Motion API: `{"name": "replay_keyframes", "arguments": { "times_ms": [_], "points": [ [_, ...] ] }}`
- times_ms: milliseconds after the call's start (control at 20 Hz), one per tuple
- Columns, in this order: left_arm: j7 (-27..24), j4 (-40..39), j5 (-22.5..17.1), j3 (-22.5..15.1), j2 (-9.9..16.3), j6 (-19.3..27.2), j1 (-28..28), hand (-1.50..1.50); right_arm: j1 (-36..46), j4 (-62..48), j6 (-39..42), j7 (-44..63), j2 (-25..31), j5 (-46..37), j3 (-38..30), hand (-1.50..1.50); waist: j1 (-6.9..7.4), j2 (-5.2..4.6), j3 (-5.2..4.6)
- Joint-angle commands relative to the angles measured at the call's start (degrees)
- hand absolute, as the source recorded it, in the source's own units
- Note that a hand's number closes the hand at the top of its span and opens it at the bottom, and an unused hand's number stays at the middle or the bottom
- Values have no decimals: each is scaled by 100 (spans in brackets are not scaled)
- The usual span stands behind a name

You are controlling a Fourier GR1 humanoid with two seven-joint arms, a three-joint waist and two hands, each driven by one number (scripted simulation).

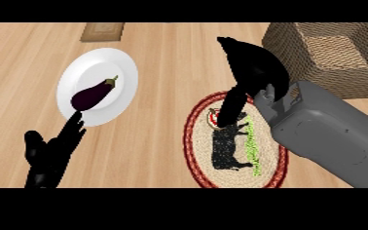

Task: Pick the cupcake from the placemat and place it in the basket

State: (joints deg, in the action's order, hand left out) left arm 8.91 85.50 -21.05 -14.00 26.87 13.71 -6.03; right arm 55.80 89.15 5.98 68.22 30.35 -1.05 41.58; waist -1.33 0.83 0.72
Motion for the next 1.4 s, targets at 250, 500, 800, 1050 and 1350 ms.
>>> {"name": "replay_keyframes", "arguments": {
  "times_ms": [250,500,800,1050,1350],
  "points": [
    [198,-425,122,-120,-123,13,-263,0,-709,239,-330,1017,-227,-453,257,-150,19,-45,-78],
    [132,-467,119,-77,-151,-140,-190,0,-1008,361,-320,885,-246,-732,267,-150,37,-56,-79],
    [381,-438,247,-131,-292,38,-68,0,-1166,-172,-497,597,-529,-1217,210,-150,102,-79,-77],
    [251,-668,248,-98,-398,-106,4,0,-1432,-148,-593,537,-827,-1554,235,-150,60,-78,-81],
    [351,-365,169,70,-191,-267,-233,0,-1628,-322,-447,305,-971,-1810,182,-150,126,-68,-75]
  ]
}}
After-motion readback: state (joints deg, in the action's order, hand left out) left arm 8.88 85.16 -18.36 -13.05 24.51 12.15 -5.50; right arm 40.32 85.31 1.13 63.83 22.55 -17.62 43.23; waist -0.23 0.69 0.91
